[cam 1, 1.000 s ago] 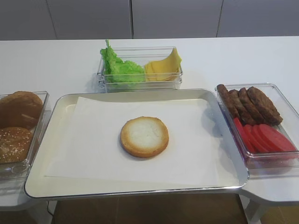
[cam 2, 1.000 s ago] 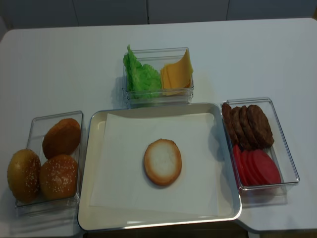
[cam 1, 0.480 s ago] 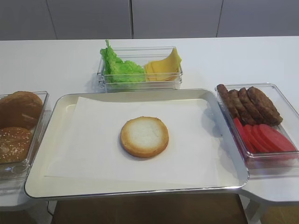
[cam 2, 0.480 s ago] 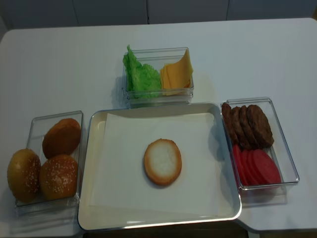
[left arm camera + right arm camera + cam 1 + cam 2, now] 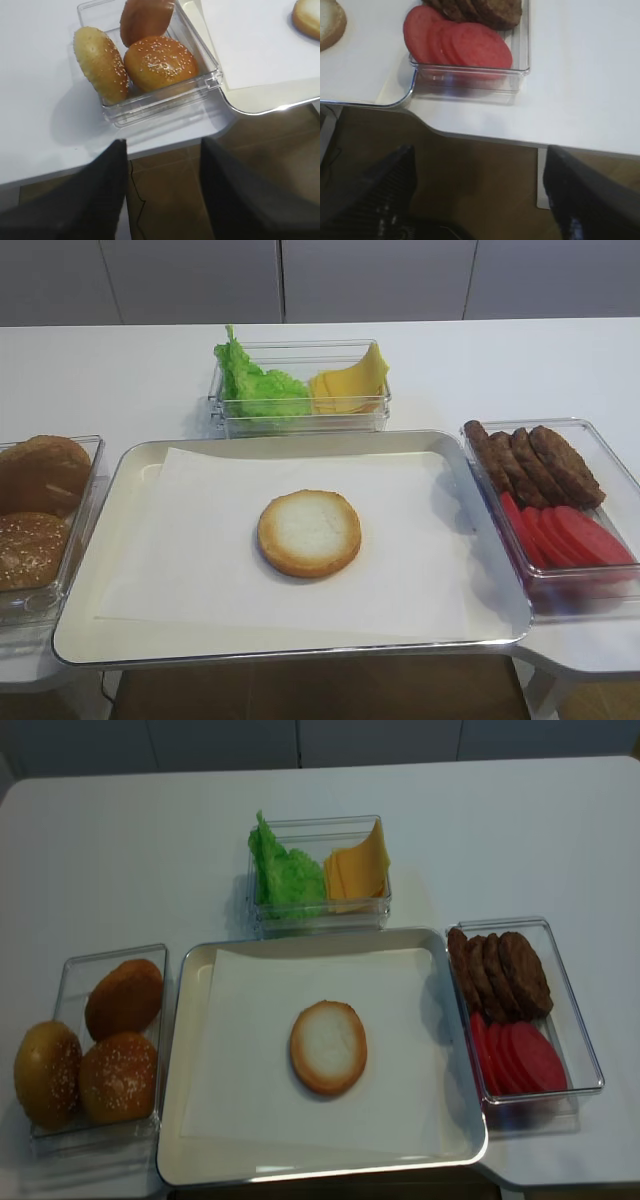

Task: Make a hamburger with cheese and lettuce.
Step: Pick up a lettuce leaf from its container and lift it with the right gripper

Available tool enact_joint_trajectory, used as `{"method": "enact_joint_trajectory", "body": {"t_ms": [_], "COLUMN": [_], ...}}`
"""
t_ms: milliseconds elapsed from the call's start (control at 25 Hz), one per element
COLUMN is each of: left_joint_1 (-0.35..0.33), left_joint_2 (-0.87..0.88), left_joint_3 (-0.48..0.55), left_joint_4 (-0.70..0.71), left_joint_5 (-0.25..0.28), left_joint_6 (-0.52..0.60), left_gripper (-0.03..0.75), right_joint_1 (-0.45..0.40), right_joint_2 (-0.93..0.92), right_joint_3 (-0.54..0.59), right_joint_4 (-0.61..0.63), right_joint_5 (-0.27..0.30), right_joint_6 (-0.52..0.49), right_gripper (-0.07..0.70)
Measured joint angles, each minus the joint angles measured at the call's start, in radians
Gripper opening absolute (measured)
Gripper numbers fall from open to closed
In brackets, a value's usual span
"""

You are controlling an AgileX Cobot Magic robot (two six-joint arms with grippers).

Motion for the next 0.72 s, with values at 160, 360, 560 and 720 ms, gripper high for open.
{"method": "enact_joint_trajectory", "body": {"t_ms": [160,360,560,720], "left_joint_1": [0.0,0.0,0.0,0.0], "left_joint_2": [0.0,0.0,0.0,0.0], "left_joint_3": [0.0,0.0,0.0,0.0], "left_joint_4": [0.0,0.0,0.0,0.0], "left_joint_5": [0.0,0.0,0.0,0.0], "left_joint_6": [0.0,0.0,0.0,0.0], "left_gripper": [0.352,0.352,0.352,0.352], "right_joint_1": [0.0,0.0,0.0,0.0], "right_joint_2": [0.073,0.089,0.174,0.307], "right_joint_3": [-0.029,-0.028,-0.037,-0.11], "right_joint_4": [0.083,0.176,0.257,0.259], "right_joint_5": [0.007,-0.061,-0.039,0.011], "right_joint_6": [-0.002,-0.049,-0.119,-0.097], "right_gripper": [0.619,0.619,0.619,0.619]}}
